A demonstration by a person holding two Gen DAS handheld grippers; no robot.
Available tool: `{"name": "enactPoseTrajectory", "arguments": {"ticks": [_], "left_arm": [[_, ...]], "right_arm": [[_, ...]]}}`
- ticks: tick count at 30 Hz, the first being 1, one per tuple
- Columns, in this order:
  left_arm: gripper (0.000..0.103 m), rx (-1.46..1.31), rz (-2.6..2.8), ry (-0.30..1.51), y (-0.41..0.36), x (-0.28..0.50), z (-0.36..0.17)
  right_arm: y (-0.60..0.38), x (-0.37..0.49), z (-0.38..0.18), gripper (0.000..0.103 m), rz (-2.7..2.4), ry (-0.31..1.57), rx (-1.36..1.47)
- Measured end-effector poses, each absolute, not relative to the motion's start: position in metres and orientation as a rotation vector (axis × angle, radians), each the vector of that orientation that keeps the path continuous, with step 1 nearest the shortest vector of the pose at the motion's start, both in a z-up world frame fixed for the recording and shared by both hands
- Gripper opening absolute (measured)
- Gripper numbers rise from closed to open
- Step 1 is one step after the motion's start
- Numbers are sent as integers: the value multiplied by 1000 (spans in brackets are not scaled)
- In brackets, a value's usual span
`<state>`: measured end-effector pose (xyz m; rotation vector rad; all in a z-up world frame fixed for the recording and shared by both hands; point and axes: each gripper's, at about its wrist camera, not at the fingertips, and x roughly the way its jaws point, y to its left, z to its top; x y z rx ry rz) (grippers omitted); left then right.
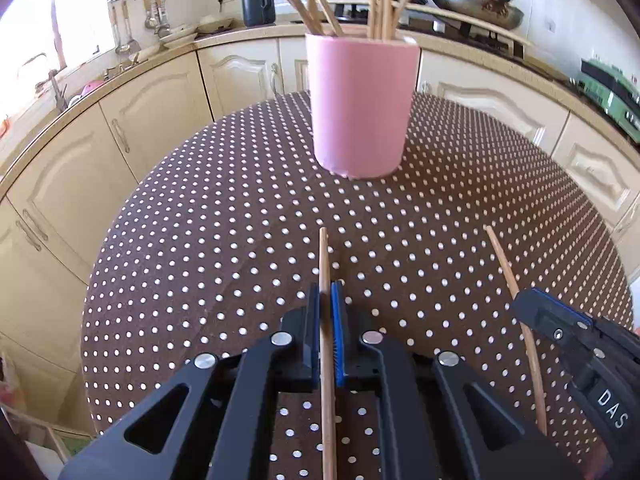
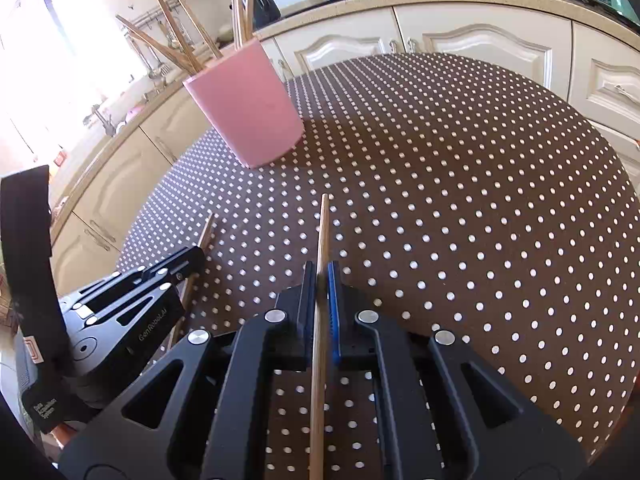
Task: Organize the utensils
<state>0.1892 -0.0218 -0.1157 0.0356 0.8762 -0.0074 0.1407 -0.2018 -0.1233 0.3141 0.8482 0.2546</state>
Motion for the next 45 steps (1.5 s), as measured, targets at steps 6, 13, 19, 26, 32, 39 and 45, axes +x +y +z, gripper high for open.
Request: {"name": "enactPoseTrajectory", "arguments": {"ticks": [6, 13, 19, 26, 32, 39, 45], "left_arm": [[6, -28, 7, 813, -2, 188, -93], [7, -49, -29, 720, 0, 188, -66], [7, -58, -64, 756, 4, 186, -76], [7, -56, -85, 792, 2, 185, -86], [7, -60, -99, 798, 1, 188, -89], [7, -41, -95, 768, -2, 190, -80], [7, -51, -96, 709, -2, 197, -59]], "right_arm": [[-210, 142, -103, 7, 242, 782, 333], [-208, 147, -82, 7, 226, 745, 223], [-197, 160, -104, 63, 180, 839, 141], [-179, 168, -126, 32, 112, 885, 5], [-183, 177, -133, 6, 90, 888, 37], [-209, 189, -119, 6, 230, 861, 270], [-214, 199, -78, 6, 267, 725, 299]]}}
